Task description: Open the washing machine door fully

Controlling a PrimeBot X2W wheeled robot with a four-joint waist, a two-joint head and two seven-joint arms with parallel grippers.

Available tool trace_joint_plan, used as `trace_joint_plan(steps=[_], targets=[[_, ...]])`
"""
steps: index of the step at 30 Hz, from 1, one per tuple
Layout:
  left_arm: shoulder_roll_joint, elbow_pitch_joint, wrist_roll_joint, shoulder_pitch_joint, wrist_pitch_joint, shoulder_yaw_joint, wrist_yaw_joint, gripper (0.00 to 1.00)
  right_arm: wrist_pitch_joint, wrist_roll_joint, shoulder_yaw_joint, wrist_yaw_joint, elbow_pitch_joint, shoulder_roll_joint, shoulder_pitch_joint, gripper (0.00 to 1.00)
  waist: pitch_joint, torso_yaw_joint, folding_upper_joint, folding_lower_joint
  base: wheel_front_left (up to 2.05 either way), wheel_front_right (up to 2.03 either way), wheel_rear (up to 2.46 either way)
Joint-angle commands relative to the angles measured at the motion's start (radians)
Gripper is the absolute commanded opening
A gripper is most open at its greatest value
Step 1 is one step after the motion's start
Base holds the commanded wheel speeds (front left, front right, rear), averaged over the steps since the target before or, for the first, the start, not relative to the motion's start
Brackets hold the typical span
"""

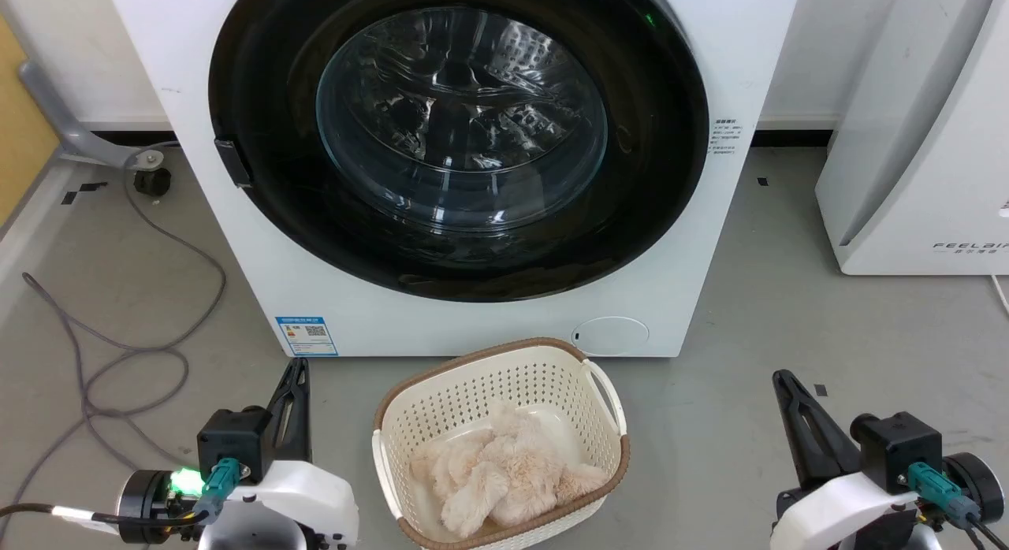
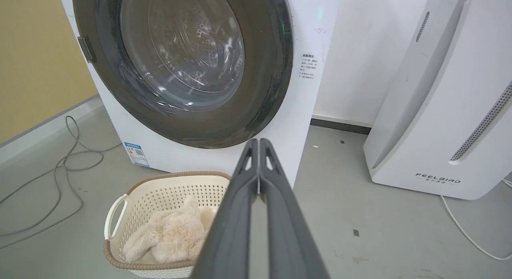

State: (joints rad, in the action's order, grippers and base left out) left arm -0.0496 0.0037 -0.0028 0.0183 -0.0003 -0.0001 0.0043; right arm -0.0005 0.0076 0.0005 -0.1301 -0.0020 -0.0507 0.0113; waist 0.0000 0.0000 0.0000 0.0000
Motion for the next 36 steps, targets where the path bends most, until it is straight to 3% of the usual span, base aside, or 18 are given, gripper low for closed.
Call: trace_joint_plan(steps=[1, 4, 5, 36], targets=[[-0.001, -0.004, 0.003, -0.018, 0.0, 0.0, -0.004, 0.0, 0.0, -0.008, 0.0, -0.001, 0.002, 0.001, -0.011, 0.0, 0.0, 0.0, 0.0, 0.0, 0.0, 0.0, 0.0], [-0.001, -0.004, 0.003, -0.018, 0.0, 0.0, -0.004, 0.0, 0.0, -0.008, 0.0, -0.001, 0.002, 0.001, -0.011, 0.0, 0.0, 0.0, 0.0, 0.0, 0.0, 0.0, 0.0], [0.0, 0.0, 0.0, 0.0, 0.0, 0.0, 0.0, 1.0, 0.0, 0.001, -0.001, 0.0, 0.0, 0.0, 0.0, 1.0, 0.0, 0.0, 0.0, 0.0, 0.0, 0.0, 0.0], [0.0, -0.019, -0.024, -0.009, -0.06, -0.013, 0.033, 1.0, -0.06, 0.117, -0.035, 0.0, -0.041, 0.0, 0.005, 1.0, 0.002, 0.003, 0.0, 0.0, 0.0, 0.0, 0.0]])
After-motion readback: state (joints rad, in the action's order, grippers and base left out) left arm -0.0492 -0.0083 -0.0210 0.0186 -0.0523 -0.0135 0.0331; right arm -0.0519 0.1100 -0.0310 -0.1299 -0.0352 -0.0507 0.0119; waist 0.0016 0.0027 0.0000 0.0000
